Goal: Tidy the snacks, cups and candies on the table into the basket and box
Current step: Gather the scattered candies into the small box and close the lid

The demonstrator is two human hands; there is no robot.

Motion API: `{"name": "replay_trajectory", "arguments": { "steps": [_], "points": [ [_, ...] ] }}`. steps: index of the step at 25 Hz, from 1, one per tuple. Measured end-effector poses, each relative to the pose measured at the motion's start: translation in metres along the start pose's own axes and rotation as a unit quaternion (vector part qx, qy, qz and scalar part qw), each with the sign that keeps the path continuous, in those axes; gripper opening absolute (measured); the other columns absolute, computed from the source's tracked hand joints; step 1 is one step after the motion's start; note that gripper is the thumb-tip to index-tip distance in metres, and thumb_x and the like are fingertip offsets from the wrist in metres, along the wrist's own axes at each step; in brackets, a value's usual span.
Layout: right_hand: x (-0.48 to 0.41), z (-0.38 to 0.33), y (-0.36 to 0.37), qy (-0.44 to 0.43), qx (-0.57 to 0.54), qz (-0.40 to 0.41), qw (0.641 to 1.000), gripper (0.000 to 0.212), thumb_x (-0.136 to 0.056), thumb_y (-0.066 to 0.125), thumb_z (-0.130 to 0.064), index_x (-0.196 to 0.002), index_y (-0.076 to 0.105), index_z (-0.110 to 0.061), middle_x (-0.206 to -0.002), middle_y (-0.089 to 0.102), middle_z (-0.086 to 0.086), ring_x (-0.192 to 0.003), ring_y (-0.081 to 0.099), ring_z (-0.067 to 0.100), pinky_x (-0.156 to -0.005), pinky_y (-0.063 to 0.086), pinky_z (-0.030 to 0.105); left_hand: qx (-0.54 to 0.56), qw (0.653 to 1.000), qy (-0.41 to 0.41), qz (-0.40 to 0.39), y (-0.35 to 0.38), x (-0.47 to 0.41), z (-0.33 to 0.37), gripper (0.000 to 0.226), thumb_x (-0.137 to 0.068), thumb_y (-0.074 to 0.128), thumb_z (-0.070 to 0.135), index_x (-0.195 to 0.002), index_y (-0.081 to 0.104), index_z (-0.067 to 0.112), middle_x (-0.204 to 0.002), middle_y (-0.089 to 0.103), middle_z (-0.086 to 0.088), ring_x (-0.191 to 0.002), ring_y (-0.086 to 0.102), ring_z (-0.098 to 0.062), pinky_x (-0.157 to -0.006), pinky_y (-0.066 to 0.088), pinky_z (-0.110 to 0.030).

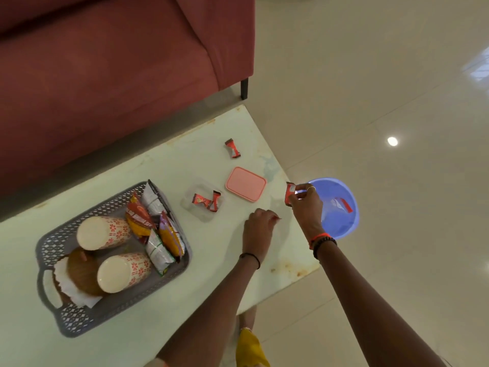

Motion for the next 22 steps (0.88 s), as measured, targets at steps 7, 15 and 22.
{"name": "replay_trajectory", "arguments": {
  "steps": [7,15,22],
  "points": [
    [0.023,-0.035,0.065,-0.011,-0.013,-0.082,0.996,0.016,-0.091,0.059,-0.021,-0.094,0.056,-0.006,-0.091,0.071,0.018,-0.082,0.067,0.032,-0.064,0.044,0.024,0.163,0.971,-0.053,0.165,-0.122,-0.017,-0.059,0.011,-0.090,0.059,0.021,-0.095,0.068,0.016,-0.100,0.048,-0.007,-0.080,0.063,-0.020,-0.075,0.054,-0.031],
    [0.040,-0.064,0.113,-0.037,0.016,-0.135,0.990,0.012,-0.089,0.062,-0.021,-0.090,0.055,-0.012,-0.089,0.066,0.006,-0.078,0.060,0.019,-0.056,0.039,0.011,0.139,0.976,-0.129,0.107,-0.138,-0.036,-0.108,0.018,-0.090,0.054,0.005,-0.105,0.064,0.004,-0.112,0.050,-0.019,-0.097,0.060,-0.029,-0.079,0.044,-0.021],
    [0.053,-0.075,0.147,-0.083,0.108,-0.181,0.974,0.019,-0.090,0.060,-0.019,-0.103,0.068,-0.007,-0.095,0.070,0.010,-0.087,0.065,0.024,-0.068,0.044,0.024,0.137,0.969,-0.122,0.163,-0.166,-0.031,-0.116,0.020,-0.093,0.052,0.013,-0.110,0.059,0.005,-0.113,0.053,-0.016,-0.100,0.058,-0.026,-0.081,0.048,-0.031]
  ]
}}
Point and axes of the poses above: each hand's wrist, its own x-axis away from the middle knuckle, its own y-axis out of the palm, z = x × y, the point moved 8 cm from there along -x, towards the middle knuckle
